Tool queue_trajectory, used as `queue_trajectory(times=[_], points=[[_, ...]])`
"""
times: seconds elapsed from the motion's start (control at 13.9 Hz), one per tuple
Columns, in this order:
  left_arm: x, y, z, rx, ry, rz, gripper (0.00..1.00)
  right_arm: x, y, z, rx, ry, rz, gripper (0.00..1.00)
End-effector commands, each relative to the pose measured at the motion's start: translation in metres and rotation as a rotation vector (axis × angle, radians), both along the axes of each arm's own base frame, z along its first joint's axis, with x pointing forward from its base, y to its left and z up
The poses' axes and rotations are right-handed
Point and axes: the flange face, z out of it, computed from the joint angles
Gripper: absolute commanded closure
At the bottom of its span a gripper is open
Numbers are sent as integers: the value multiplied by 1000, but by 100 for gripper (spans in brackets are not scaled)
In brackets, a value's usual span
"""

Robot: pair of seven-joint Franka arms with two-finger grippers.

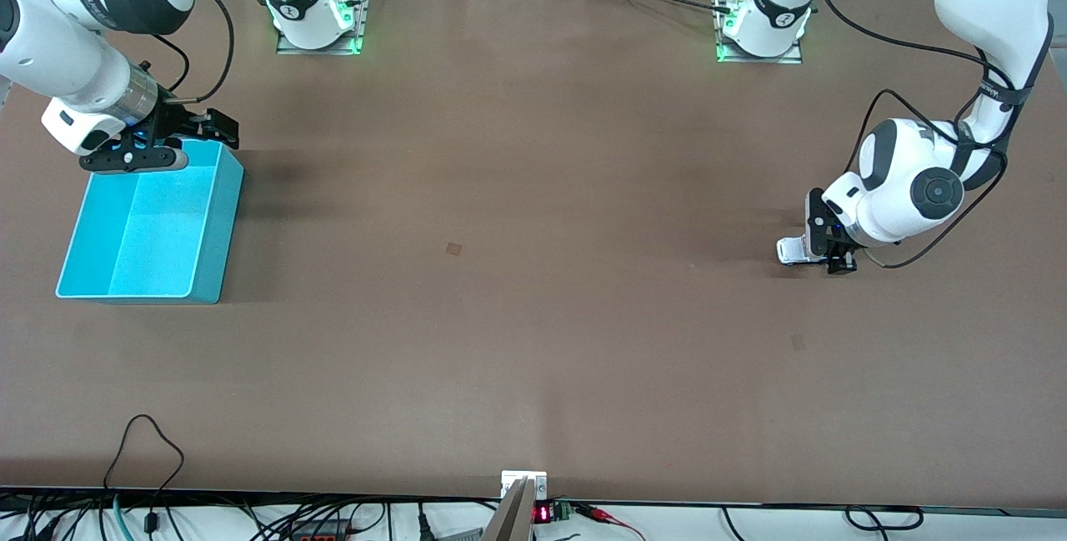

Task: Wind and store white jeep toy
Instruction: 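Lower the left gripper and grasp the white jeep toy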

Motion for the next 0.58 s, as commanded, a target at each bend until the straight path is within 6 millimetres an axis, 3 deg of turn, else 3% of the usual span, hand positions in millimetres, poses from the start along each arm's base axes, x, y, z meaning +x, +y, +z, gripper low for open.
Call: queue_trajectory(times=[0.0,0.14,0.5], points=[[0,1,1,-22,-7,-15,15,-2,1,3,9,5,10,0],[0,1,1,-23,-7,-20,23,-2,1,3,9,7,10,0],[1,0,2,-25,-8,-17,57,-3,0,3,9,8,8,0]])
